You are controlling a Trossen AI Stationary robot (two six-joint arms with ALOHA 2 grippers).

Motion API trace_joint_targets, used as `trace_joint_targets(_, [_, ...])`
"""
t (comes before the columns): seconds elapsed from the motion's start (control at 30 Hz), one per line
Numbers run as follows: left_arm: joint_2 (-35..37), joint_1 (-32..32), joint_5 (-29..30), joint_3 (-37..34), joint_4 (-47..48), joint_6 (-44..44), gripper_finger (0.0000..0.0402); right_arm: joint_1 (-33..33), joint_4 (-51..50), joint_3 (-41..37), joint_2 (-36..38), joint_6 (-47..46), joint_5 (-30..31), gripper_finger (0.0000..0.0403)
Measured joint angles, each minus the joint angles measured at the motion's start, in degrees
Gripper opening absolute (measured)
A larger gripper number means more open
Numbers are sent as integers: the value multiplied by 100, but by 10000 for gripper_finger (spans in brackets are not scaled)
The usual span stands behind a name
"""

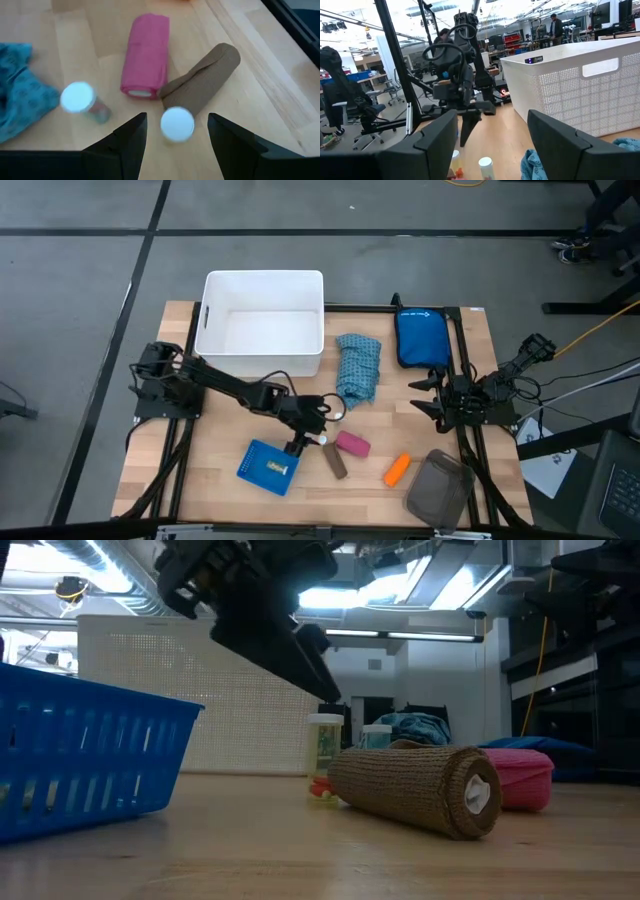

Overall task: Pick & Place Medicine items
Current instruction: Put the green medicine bottle into the blue bin

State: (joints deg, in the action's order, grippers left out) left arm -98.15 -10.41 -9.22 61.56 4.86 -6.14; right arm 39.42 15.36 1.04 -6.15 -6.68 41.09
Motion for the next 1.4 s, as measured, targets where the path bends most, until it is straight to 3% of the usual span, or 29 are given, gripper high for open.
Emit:
trace_joint_targets(0.2, [-163,1,-258,127,6,-71,206,0,-7,0,0,0,1,245])
trace_joint_targets(0.53, [-173,1,89,129,100,-250,206,0,-18,0,1,-37,1,245])
trace_joint_targets(1.4, [-359,36,-121,131,37,-263,206,0,-42,0,2,-37,1,245])
